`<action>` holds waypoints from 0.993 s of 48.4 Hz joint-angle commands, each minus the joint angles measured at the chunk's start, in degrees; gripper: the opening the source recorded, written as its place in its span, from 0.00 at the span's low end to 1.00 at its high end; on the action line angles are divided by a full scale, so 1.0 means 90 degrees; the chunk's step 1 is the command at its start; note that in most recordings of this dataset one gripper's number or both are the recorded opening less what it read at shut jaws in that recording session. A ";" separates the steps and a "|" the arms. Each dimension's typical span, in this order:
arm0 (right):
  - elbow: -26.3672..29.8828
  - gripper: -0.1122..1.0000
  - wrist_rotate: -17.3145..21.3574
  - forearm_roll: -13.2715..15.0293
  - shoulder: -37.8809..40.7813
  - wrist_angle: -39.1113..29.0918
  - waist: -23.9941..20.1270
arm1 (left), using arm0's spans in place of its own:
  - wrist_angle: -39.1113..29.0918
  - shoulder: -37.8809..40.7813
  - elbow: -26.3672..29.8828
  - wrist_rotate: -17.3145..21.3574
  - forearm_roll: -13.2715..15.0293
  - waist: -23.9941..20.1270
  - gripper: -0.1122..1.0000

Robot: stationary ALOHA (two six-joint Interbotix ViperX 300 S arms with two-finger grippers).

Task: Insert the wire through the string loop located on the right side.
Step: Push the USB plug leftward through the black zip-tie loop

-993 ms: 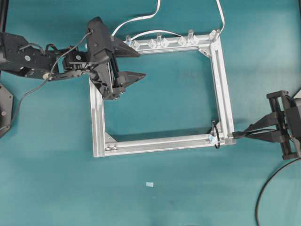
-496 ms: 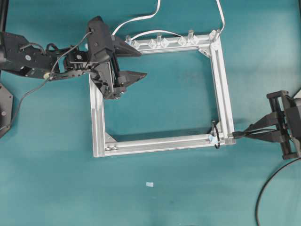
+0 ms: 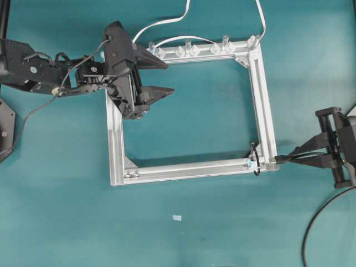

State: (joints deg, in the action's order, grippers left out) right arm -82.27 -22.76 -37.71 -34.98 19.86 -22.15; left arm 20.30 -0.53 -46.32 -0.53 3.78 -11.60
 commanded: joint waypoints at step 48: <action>0.0684 0.20 -0.0010 0.0010 0.1221 0.0615 0.0010 | 0.0029 -0.0156 0.0176 -0.0049 -0.0020 0.0195 0.78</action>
State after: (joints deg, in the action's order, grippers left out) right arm -77.78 -22.85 -37.79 -24.87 24.26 -22.15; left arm 20.30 -0.53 -45.88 -0.53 3.78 -10.11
